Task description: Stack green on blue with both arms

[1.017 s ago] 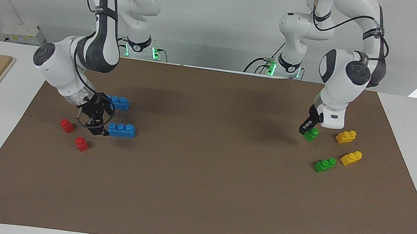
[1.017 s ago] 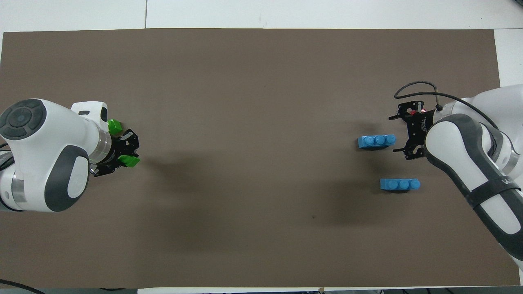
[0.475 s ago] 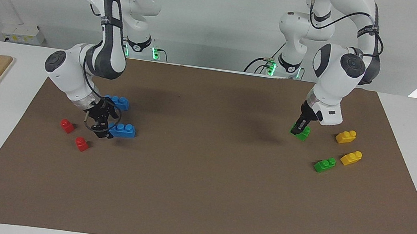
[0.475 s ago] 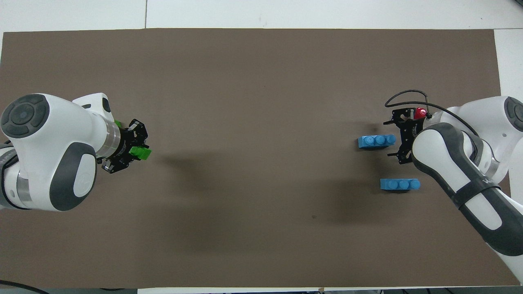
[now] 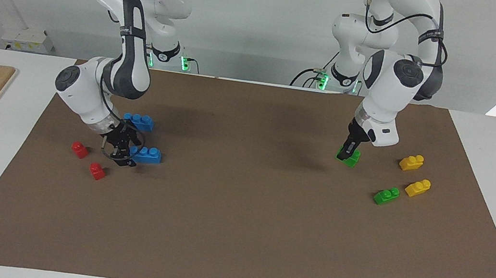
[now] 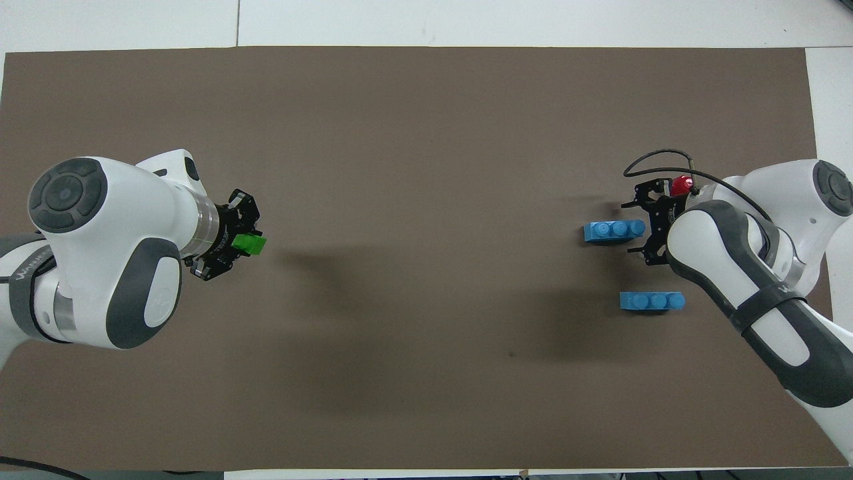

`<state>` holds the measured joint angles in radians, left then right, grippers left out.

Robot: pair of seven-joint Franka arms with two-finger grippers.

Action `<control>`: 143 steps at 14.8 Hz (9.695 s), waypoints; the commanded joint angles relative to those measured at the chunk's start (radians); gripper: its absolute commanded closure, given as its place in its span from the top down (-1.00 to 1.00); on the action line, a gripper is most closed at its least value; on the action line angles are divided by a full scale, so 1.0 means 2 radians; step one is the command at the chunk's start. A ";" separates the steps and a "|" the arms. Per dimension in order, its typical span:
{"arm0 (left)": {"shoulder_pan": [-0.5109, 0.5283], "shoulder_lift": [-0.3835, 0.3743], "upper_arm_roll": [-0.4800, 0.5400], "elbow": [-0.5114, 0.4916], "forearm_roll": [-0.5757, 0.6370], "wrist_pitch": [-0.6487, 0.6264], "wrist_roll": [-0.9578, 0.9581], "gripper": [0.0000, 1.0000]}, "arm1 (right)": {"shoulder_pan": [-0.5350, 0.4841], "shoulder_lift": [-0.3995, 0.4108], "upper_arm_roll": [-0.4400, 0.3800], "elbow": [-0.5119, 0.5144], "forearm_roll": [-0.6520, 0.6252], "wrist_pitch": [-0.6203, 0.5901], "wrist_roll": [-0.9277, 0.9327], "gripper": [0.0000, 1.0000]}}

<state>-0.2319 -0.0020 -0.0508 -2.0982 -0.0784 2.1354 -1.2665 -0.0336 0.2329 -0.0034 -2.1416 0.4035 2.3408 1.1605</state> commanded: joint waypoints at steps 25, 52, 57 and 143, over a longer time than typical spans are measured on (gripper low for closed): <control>-0.007 0.013 0.006 0.021 -0.012 0.016 -0.150 -1.00 | 0.297 0.032 0.003 0.149 -0.046 0.008 0.373 -1.00; -0.150 0.098 0.006 0.090 -0.004 0.056 -0.457 -1.00 | 0.325 0.080 0.004 0.088 -0.048 0.131 0.421 -1.00; -0.169 0.118 0.006 0.091 0.023 0.070 -0.490 -1.00 | 0.325 0.079 0.005 0.081 -0.049 0.142 0.417 -1.00; 0.094 -0.001 0.012 0.159 0.067 -0.212 0.405 1.00 | 0.069 -0.162 -0.002 0.135 -0.130 -0.237 -0.315 1.00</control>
<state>-0.0537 -0.0235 -0.0171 -1.7915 0.0350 1.6789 -0.4911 0.1407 -0.0344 -0.0154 -1.8594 0.1911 1.9145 0.6688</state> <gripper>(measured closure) 0.000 0.000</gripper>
